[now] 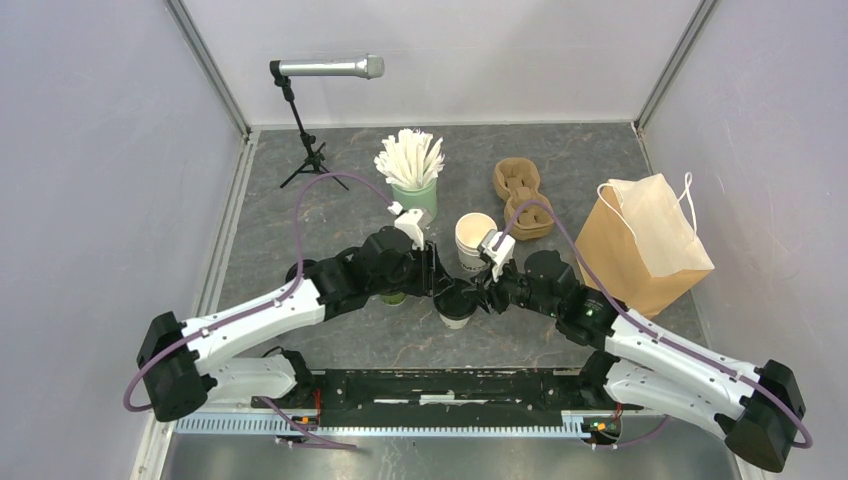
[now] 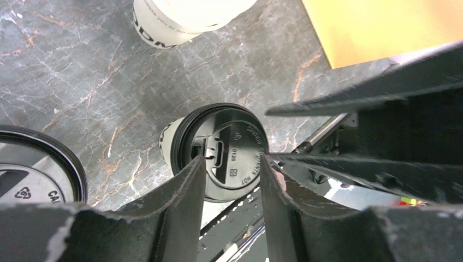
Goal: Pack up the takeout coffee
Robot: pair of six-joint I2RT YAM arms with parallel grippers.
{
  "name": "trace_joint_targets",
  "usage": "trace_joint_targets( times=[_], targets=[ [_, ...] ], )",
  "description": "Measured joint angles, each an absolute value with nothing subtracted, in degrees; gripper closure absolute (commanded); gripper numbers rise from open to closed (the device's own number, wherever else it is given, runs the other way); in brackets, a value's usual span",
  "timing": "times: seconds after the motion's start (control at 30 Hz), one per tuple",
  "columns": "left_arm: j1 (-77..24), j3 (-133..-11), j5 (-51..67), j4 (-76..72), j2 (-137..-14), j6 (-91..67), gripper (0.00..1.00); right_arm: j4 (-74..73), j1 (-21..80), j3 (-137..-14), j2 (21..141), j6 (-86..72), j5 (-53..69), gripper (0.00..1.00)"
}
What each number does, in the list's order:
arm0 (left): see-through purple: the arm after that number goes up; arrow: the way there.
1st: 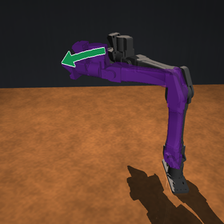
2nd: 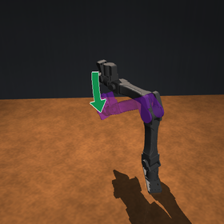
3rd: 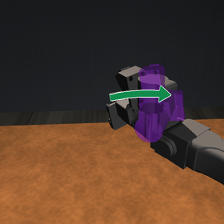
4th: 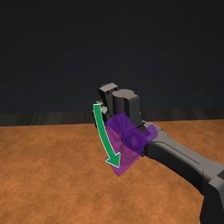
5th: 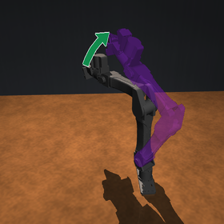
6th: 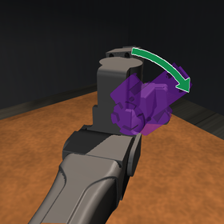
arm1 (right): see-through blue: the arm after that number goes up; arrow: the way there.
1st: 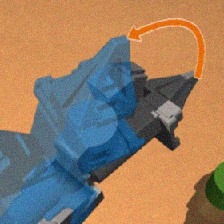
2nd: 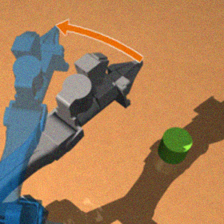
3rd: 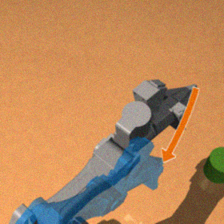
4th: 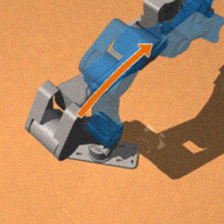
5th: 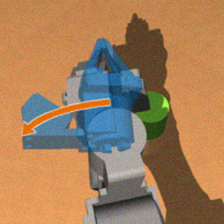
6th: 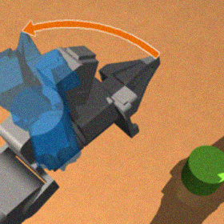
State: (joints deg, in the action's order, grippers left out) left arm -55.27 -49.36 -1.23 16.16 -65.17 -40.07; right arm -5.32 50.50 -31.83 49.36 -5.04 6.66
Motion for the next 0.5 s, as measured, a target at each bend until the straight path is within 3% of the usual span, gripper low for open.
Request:
trace_joint_targets(
  times=[0.5],
  targets=[
    [-55.3,-49.1,-1.4,14.3,-71.3,-40.1,0.58,-2.6,50.5,-29.0,50.0,-7.8,10.7,0.63]
  ],
)
